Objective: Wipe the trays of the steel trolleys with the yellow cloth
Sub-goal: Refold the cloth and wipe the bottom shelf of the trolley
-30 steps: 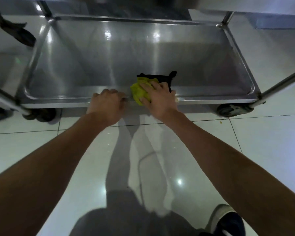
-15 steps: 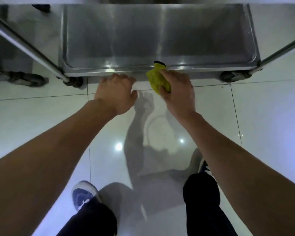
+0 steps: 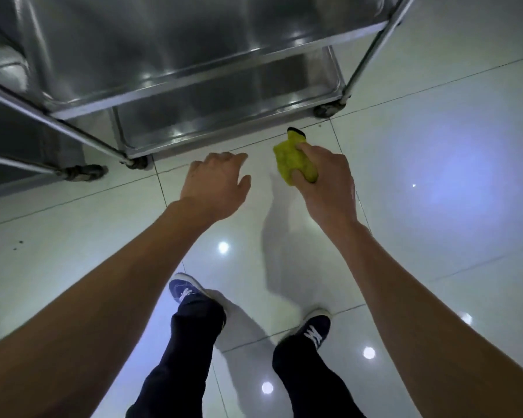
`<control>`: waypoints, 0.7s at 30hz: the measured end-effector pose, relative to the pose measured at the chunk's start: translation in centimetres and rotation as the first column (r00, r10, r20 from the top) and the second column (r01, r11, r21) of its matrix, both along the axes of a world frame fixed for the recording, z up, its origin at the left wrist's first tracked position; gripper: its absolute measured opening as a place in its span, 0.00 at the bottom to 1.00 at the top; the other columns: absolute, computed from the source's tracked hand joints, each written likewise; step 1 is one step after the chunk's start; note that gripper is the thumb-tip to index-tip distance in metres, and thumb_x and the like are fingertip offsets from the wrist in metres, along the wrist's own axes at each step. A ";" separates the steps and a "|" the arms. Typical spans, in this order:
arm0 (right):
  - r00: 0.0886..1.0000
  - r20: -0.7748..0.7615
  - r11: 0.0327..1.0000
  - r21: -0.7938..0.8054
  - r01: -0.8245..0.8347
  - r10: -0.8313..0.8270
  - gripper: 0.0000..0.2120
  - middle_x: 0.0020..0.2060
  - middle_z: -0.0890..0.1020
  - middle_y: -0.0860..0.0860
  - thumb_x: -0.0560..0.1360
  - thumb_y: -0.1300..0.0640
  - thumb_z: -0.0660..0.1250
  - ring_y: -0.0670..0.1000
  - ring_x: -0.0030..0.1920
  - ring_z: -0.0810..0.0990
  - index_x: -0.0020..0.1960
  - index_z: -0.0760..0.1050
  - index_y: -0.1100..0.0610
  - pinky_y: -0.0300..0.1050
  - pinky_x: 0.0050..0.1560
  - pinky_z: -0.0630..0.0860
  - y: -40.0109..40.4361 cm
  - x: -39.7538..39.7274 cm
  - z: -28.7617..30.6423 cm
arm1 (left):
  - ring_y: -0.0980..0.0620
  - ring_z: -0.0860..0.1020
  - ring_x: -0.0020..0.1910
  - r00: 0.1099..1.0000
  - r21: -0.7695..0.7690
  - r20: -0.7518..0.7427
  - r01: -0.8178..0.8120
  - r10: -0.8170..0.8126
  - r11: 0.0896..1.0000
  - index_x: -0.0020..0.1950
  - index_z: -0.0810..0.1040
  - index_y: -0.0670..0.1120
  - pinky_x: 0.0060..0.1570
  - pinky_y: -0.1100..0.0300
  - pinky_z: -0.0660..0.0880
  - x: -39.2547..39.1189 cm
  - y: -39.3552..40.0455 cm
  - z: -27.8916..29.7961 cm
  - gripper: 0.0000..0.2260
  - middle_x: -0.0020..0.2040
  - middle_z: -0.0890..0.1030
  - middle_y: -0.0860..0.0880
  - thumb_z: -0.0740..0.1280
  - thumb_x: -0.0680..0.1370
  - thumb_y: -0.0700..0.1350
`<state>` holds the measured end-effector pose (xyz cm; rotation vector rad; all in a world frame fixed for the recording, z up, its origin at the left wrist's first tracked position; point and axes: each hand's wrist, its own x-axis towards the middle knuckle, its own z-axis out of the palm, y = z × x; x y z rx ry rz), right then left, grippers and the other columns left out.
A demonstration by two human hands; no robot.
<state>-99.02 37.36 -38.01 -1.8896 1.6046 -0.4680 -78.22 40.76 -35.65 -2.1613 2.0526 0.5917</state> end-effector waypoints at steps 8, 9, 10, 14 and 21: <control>0.993 0.072 0.995 0.017 0.097 -0.098 0.21 0.59 0.79 0.44 0.76 0.53 0.65 0.55 0.60 0.73 0.68 0.73 0.45 0.58 0.54 0.76 3.3 -13.2 15.4 | 0.41 0.74 0.66 0.993 -0.033 0.063 0.104 -0.102 0.994 0.69 0.73 0.46 0.63 0.43 0.71 -14.1 0.1 16.2 0.19 0.66 0.77 0.45 0.60 0.82 0.54; 0.992 0.076 0.995 0.019 0.102 -0.103 0.21 0.59 0.79 0.44 0.76 0.53 0.65 0.55 0.60 0.73 0.69 0.73 0.45 0.58 0.54 0.76 3.5 -14.8 17.2 | 0.41 0.74 0.65 0.991 -0.052 0.073 0.114 -0.110 0.992 0.68 0.74 0.46 0.62 0.43 0.71 -15.6 -0.1 18.1 0.19 0.66 0.78 0.45 0.60 0.82 0.54; 0.991 0.079 0.995 0.017 0.103 -0.104 0.21 0.59 0.79 0.44 0.76 0.52 0.65 0.55 0.60 0.73 0.69 0.73 0.45 0.58 0.53 0.76 3.5 -16.2 18.9 | 0.41 0.74 0.65 0.990 -0.070 0.081 0.125 -0.120 0.990 0.68 0.74 0.46 0.61 0.44 0.72 -17.0 -0.4 20.0 0.19 0.66 0.78 0.45 0.60 0.81 0.54; 0.992 0.060 0.993 -0.026 0.113 -0.111 0.20 0.56 0.80 0.45 0.77 0.51 0.65 0.55 0.59 0.73 0.69 0.73 0.45 0.57 0.52 0.77 3.4 -21.3 24.1 | 0.42 0.73 0.67 0.982 -0.106 0.096 0.175 -0.165 0.979 0.71 0.72 0.47 0.63 0.42 0.70 -21.7 -1.6 25.8 0.21 0.68 0.77 0.46 0.60 0.81 0.55; 0.991 0.027 0.988 -0.079 0.136 -0.135 0.20 0.53 0.80 0.44 0.77 0.50 0.65 0.55 0.55 0.76 0.68 0.73 0.45 0.56 0.49 0.78 1.3 -27.2 29.4 | 0.43 0.73 0.67 0.976 -0.143 0.066 0.217 -0.210 0.966 0.72 0.71 0.48 0.63 0.44 0.70 -26.9 -3.6 31.2 0.21 0.68 0.76 0.46 0.61 0.82 0.55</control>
